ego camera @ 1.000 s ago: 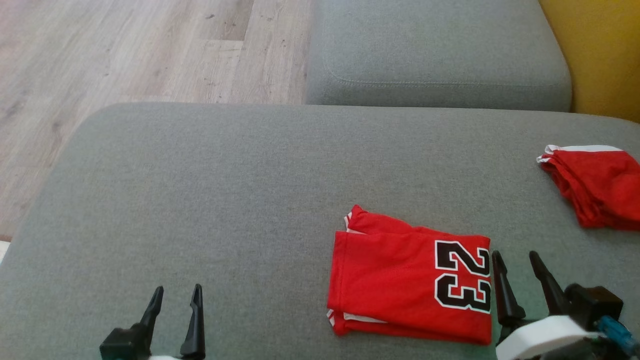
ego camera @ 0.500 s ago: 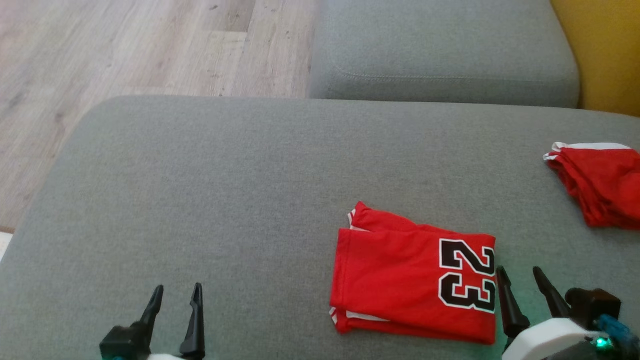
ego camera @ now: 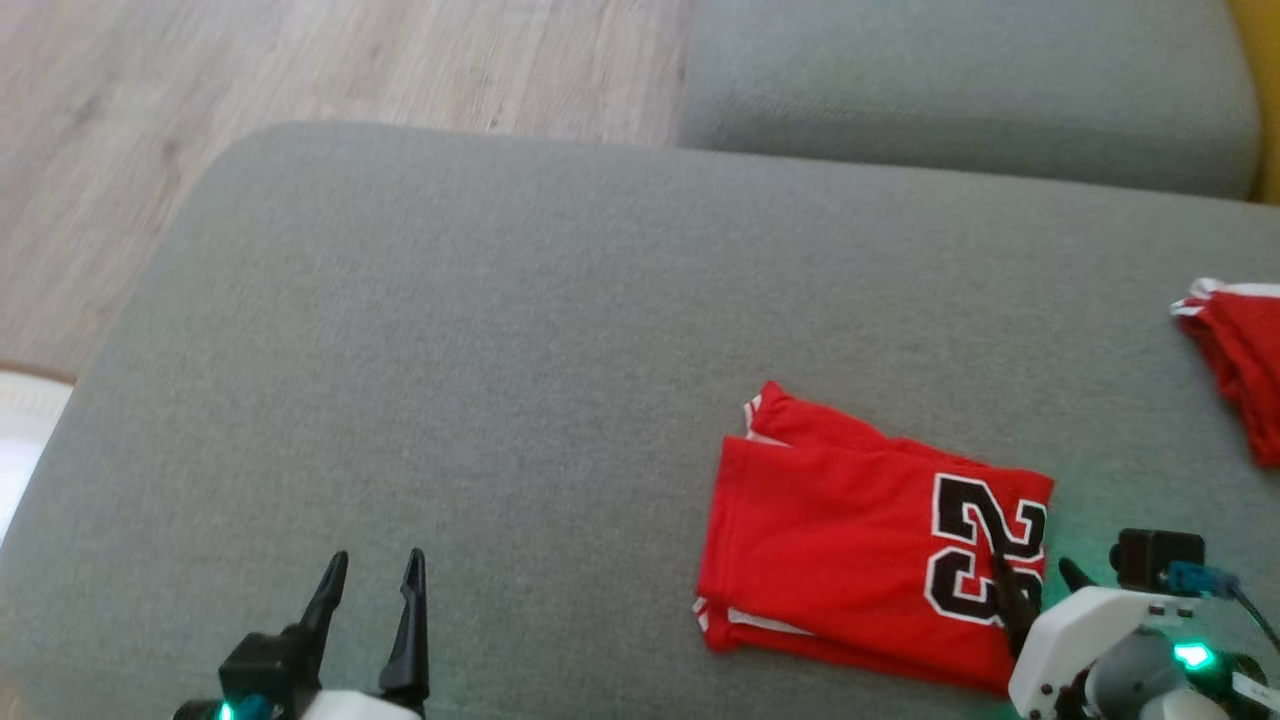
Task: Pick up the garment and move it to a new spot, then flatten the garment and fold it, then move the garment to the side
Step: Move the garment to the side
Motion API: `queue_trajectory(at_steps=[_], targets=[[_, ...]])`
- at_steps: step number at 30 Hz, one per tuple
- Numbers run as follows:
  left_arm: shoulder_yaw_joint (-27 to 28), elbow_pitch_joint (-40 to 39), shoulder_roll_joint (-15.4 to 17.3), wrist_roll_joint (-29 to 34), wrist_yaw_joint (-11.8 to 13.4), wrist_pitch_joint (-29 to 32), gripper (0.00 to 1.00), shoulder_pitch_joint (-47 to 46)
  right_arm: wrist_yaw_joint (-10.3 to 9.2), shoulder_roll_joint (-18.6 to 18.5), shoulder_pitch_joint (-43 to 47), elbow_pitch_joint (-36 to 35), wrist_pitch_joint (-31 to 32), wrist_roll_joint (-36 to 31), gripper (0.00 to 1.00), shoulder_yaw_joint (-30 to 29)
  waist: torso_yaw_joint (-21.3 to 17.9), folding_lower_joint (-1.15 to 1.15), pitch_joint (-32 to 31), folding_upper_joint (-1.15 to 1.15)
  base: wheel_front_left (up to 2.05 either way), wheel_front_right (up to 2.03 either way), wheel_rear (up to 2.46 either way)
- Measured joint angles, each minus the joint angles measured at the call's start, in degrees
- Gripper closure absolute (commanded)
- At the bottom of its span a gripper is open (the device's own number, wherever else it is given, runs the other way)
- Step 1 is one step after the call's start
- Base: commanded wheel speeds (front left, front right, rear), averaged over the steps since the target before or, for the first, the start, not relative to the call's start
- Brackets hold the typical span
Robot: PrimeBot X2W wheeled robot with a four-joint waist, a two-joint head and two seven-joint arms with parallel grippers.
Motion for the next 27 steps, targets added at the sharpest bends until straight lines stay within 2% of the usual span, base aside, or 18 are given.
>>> queue_trajectory(at_steps=[6, 7, 8, 9, 10, 17, 27], targets=[[0.0, 0.5, -1.1, 0.4, -0.1, -0.1, 0.00, -1.1, 0.00, 0.0, -2.4, 3.1, 3.1, 0.8, 0.00, -0.8, 1.6, 0.00, 2.0, 0.00, 0.00, 0.00, 0.00], [0.0, 0.7, -1.1, 0.4, -0.3, -0.1, 0.00, -1.2, 0.00, -0.1, -3.3, 3.6, 3.5, 1.9, 0.13, -0.8, 1.8, 0.00, 2.5, 0.00, 0.00, 0.00, 0.00], [0.1, 0.8, -1.2, 0.4, -0.5, -0.4, 0.00, -1.2, 0.00, -0.1, -3.7, 3.7, 3.5, 2.4, 0.47, -0.7, 1.8, 0.00, 2.7, 0.00, 0.00, 0.00, 0.00], [0.1, 0.9, -1.3, 0.5, -0.5, -0.5, 0.00, -1.3, 0.00, -0.2, -3.9, 3.7, 3.5, 2.7, 0.67, -0.5, 1.6, 0.00, 2.9, 0.00, 0.00, 0.00, 0.00], [0.1, 0.9, -1.4, 0.5, -0.5, -0.6, 0.00, -1.4, 0.00, -0.2, -4.1, 3.6, 3.5, 2.8, 0.98, -0.2, 1.4, 0.00, 3.0, 0.00, 0.00, 0.00, 0.00], [0.1, 0.9, -2.1, 1.2, -1.1, -0.8, 0.00, -1.7, 0.01, 0.0, -6.7, 1.6, 2.9, 0.9, 1.00, -0.3, -1.7, 0.00, 3.9, 0.00, 0.00, 0.00, 0.00], [-0.1, 0.8, -3.9, 3.1, -1.6, -1.1, 0.00, -5.8, 0.01, -0.3, -13.0, -8.5, 4.4, -2.8, 1.00, -4.7, -12.3, 0.00, 7.6, 0.00, 0.00, 0.00, 0.00]])
